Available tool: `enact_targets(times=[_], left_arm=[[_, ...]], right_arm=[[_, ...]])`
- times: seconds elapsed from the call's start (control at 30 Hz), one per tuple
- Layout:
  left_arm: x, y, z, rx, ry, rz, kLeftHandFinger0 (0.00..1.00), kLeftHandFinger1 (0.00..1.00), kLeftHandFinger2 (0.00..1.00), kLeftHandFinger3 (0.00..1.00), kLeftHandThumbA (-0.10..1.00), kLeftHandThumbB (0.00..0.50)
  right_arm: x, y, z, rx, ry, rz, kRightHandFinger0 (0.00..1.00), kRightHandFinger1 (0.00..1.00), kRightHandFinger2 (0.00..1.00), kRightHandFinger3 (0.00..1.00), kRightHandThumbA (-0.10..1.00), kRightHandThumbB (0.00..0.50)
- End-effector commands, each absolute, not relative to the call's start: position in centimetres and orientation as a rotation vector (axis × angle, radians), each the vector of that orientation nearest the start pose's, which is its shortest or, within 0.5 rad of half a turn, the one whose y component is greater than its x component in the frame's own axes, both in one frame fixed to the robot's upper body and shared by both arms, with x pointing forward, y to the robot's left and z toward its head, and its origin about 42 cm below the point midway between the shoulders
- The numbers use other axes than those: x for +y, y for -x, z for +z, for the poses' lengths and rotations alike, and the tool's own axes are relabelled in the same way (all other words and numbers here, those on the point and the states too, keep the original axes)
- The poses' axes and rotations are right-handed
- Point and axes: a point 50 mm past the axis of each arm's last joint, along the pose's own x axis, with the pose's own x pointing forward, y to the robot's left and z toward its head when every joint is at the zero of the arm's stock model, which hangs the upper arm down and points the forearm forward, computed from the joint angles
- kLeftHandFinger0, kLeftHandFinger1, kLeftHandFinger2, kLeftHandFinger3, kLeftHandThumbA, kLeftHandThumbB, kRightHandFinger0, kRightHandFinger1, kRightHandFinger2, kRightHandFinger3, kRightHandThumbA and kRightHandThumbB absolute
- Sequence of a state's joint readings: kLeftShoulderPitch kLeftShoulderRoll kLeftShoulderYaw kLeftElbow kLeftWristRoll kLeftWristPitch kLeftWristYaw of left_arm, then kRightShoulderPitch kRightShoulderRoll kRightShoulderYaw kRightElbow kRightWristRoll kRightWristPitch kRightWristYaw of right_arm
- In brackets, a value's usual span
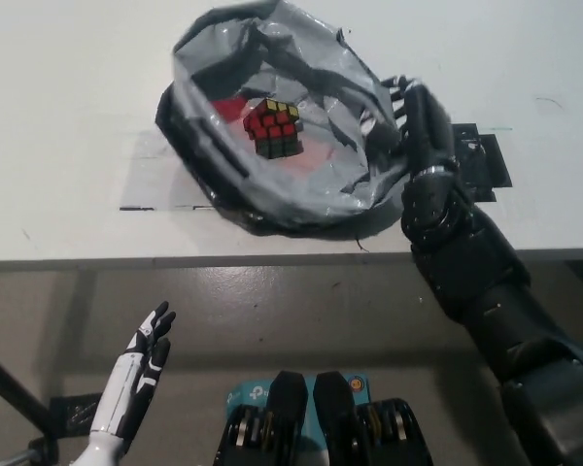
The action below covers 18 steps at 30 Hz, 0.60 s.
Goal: Use the right hand to pick up a rubix's cube and place it into a plastic bag and lift the bag
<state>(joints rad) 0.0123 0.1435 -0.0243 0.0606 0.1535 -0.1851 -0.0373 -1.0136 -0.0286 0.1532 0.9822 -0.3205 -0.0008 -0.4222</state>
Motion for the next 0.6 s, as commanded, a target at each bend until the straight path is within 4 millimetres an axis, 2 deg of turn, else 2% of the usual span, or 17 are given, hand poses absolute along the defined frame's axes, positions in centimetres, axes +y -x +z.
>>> enact_targets(times=[0.0, 0.1, 0.17, 0.3, 0.43, 0.47, 0.57], left_arm=[[24.9, -28.2, 10.1, -0.162, -0.310, -0.091, 1.00, 1.00, 1.00, 1.00, 1.00, 0.168], [24.8, -28.0, 10.0, -0.150, -0.315, -0.088, 1.00, 1.00, 1.00, 1.00, 1.00, 0.178], [24.8, -27.6, 9.8, -0.135, -0.311, -0.088, 1.00, 1.00, 1.00, 1.00, 1.00, 0.190], [24.9, -27.7, 9.7, -0.135, -0.319, -0.093, 1.00, 1.00, 1.00, 1.00, 1.00, 0.183], [24.8, -27.6, 9.7, -0.129, -0.312, -0.095, 1.00, 1.00, 1.00, 1.00, 1.00, 0.175], [24.7, -27.6, 9.7, -0.128, -0.313, -0.096, 1.00, 1.00, 1.00, 1.00, 1.00, 0.168], [24.7, -27.0, 9.3, -0.121, -0.319, -0.099, 1.00, 1.00, 1.00, 1.00, 1.00, 0.158]], right_arm=[[-10.4, -54.0, 31.2, -0.345, 0.389, -0.155, 0.00, 0.09, 0.37, 0.35, 0.46, 0.315], [-10.2, -53.0, 33.2, -0.360, 0.305, -0.122, 0.02, 0.22, 0.52, 0.40, 0.45, 0.335], [-10.2, -52.4, 33.3, -0.359, 0.278, -0.111, 0.00, 0.28, 0.59, 0.42, 0.44, 0.332], [-10.4, -51.7, 33.9, -0.350, 0.247, -0.087, 0.01, 0.35, 0.64, 0.40, 0.42, 0.343], [-10.9, -51.7, 33.9, -0.317, 0.218, -0.071, 0.00, 0.37, 0.64, 0.36, 0.42, 0.355], [-11.0, -51.7, 33.8, -0.312, 0.203, -0.059, 0.00, 0.36, 0.63, 0.36, 0.42, 0.337], [-11.2, -51.6, 33.6, -0.278, 0.092, 0.001, 0.00, 0.27, 0.53, 0.31, 0.37, 0.310]])
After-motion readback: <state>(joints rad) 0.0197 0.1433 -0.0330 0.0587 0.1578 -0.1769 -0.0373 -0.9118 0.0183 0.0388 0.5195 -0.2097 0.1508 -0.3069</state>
